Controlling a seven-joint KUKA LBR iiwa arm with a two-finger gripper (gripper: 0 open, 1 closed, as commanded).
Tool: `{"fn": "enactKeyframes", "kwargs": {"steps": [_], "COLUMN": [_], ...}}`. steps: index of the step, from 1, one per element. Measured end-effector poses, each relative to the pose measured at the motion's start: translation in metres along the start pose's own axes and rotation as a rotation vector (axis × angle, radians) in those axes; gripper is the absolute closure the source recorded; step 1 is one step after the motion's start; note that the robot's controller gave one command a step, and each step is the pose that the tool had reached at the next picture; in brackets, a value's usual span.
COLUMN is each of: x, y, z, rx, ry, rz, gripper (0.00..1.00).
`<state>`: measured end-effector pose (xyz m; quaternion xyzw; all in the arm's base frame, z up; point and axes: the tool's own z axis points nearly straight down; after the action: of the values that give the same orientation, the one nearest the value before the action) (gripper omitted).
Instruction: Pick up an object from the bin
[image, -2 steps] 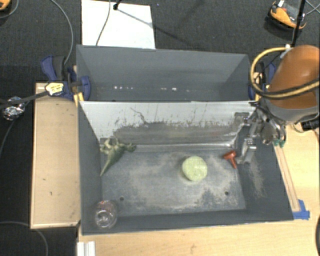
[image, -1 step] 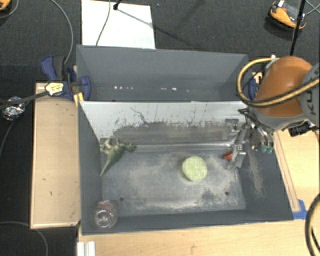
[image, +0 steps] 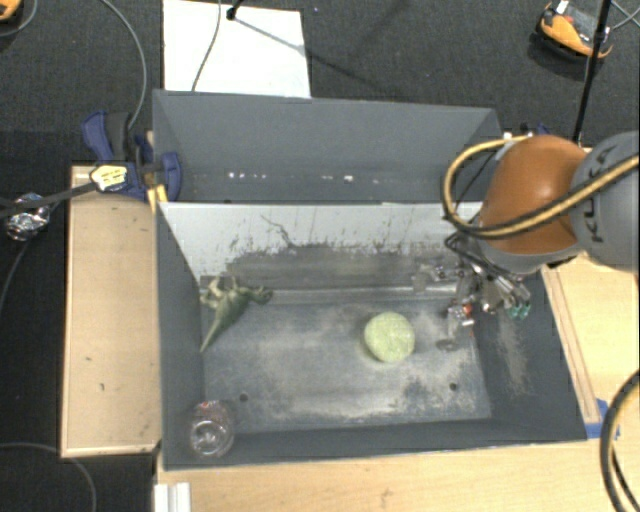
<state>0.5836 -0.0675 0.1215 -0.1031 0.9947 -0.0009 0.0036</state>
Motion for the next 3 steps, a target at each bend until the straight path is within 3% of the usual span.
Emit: {"fn": "enactKeyframes", "kwargs": {"steps": [1, 2, 3], "x": [0.003, -0.005, -0.019], "y": [0.014, 0.045, 0.070], "z": [0.027, 0.043, 0.051], "rx": [-0.002, 0.000, -0.001], "ry": [0.000, 0.000, -0.005], "rz": [0.043, -0.157, 0.065], "gripper": [0.00, 0.00, 1.00]}}
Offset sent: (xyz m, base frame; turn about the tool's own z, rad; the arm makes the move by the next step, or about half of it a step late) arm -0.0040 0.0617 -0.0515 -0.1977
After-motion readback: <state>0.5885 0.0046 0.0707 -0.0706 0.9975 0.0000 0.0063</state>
